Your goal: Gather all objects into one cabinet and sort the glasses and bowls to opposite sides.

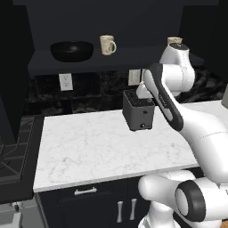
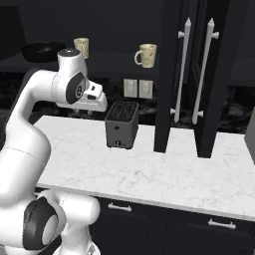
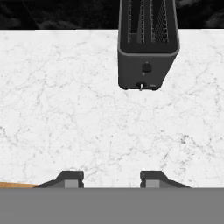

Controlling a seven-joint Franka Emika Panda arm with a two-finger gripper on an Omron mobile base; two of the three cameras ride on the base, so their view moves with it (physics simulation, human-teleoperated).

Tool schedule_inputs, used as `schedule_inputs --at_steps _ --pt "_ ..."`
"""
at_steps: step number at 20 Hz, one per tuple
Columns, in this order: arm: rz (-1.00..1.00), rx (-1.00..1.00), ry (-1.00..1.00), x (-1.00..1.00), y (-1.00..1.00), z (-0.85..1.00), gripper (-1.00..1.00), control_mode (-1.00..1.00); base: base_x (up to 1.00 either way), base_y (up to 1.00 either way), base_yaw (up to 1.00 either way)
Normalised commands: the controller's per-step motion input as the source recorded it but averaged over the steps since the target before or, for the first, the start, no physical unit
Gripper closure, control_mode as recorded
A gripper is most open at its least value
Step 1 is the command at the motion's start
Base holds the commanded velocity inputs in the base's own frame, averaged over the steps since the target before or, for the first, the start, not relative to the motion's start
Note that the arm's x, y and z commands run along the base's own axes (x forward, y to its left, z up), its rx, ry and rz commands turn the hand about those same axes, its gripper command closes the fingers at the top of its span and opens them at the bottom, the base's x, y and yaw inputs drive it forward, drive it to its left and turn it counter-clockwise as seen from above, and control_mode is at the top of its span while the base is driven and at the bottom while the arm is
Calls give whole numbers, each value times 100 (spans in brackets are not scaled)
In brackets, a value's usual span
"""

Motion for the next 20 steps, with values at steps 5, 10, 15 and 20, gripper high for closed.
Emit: schedule_inputs --at_steps 5,10,15,20 --pt "0 0 0 0 0 -2 -100 -100 0 0 0" --pt "1 -4 -5 -37 0 -5 -100 -100 0 0 0" --pt "8 -21 -26 -49 -3 29 -100 -100 0 0 0" --pt "4 -20 -28 -39 -20 58 -100 -100 0 0 0"
